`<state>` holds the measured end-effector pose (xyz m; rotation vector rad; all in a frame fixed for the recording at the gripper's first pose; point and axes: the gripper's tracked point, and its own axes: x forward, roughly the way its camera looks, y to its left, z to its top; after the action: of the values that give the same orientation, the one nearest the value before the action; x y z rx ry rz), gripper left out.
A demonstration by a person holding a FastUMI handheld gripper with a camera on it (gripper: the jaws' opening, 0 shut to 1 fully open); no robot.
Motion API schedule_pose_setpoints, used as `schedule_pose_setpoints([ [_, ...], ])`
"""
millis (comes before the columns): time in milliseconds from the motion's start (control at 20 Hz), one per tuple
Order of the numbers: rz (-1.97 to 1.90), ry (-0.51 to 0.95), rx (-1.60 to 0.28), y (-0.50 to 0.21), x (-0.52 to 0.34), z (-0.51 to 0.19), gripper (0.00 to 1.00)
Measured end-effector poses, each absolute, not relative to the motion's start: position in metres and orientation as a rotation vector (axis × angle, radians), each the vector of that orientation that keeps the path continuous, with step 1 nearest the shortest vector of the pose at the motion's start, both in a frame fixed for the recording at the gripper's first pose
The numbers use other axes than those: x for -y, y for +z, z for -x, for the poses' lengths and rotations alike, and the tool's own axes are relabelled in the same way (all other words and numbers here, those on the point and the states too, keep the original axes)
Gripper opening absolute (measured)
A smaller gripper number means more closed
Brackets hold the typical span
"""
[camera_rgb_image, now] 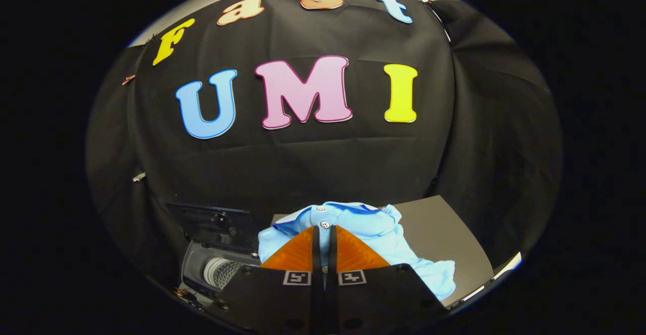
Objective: Put the clothes into the washing machine and then close the washing machine lid.
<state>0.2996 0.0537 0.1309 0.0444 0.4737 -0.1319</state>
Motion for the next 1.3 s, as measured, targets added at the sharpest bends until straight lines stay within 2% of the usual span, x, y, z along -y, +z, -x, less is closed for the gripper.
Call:
schedule_pose_setpoints([
  [600, 0.009, 0.005, -0.457, 0.141, -0.213, -0.297, 0.05],
  [1300, 0.038, 0.068, -0.483, 0.077, -0.332, -0.327, 0.05],
])
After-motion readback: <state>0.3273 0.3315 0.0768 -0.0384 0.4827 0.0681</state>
